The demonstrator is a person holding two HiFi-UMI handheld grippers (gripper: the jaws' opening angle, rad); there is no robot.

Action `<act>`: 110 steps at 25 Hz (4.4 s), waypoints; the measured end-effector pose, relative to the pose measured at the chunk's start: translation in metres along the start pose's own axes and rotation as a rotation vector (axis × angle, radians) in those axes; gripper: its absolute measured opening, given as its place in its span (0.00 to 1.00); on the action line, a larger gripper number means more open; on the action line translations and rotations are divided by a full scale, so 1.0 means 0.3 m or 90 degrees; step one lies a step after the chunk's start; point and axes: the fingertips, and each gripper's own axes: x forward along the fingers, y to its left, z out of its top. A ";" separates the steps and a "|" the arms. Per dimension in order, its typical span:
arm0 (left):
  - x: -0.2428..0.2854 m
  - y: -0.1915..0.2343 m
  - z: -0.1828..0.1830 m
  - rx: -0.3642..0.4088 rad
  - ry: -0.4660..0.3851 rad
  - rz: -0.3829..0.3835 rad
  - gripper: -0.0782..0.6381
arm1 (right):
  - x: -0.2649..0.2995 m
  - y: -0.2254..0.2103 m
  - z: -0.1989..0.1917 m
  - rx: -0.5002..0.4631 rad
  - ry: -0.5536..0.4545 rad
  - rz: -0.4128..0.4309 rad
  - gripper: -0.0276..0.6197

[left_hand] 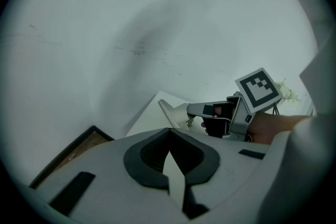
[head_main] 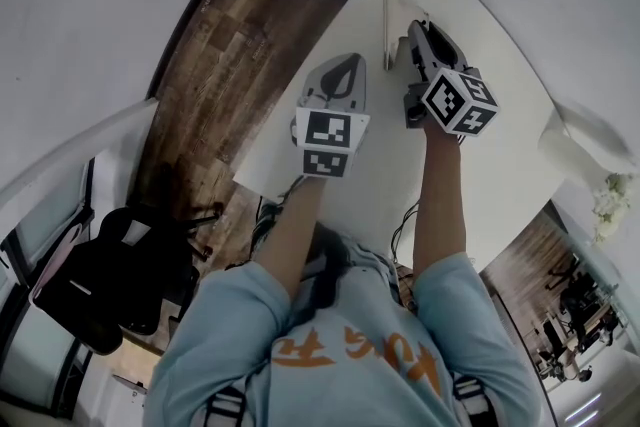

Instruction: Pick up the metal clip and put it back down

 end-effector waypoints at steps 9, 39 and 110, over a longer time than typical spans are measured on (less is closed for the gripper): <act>-0.109 -0.049 0.010 0.022 -0.022 0.015 0.14 | -0.149 0.112 0.043 -0.042 -0.029 0.028 0.08; -0.894 -0.868 -0.122 0.190 -0.224 -0.083 0.14 | -1.807 0.021 -0.108 -0.108 -0.339 -0.282 0.08; -0.803 -1.004 -0.020 0.255 -0.248 -0.122 0.14 | -1.723 0.016 -0.073 -0.140 -0.376 -0.253 0.06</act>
